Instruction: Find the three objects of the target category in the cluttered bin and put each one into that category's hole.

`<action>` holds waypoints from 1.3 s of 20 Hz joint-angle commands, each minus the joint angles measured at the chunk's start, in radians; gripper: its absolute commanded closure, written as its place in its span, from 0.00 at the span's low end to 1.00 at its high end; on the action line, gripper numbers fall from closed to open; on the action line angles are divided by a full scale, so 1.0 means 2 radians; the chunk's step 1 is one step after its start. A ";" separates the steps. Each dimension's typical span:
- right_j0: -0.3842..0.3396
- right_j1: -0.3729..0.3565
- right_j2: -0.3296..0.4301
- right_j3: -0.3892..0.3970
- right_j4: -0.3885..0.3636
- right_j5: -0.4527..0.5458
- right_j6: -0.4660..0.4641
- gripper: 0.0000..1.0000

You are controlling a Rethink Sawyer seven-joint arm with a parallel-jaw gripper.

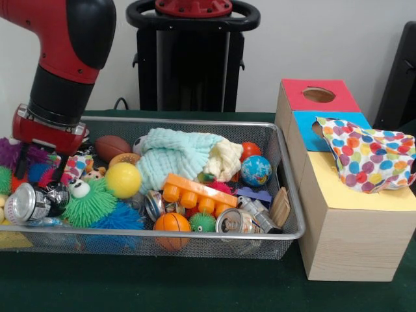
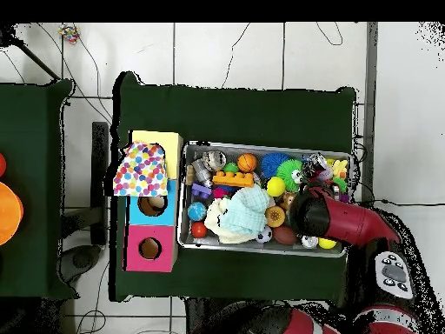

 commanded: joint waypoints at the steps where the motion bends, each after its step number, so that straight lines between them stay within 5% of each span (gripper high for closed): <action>1: -0.012 0.009 0.064 0.000 0.002 0.049 0.039 0.00; 10: 0.028 0.020 0.009 -0.010 -0.001 -0.012 0.080 0.00; 23: 0.012 -0.008 0.055 0.031 0.006 0.015 0.066 0.00; 26: 0.012 -0.014 0.056 0.037 -0.008 -0.019 0.068 0.00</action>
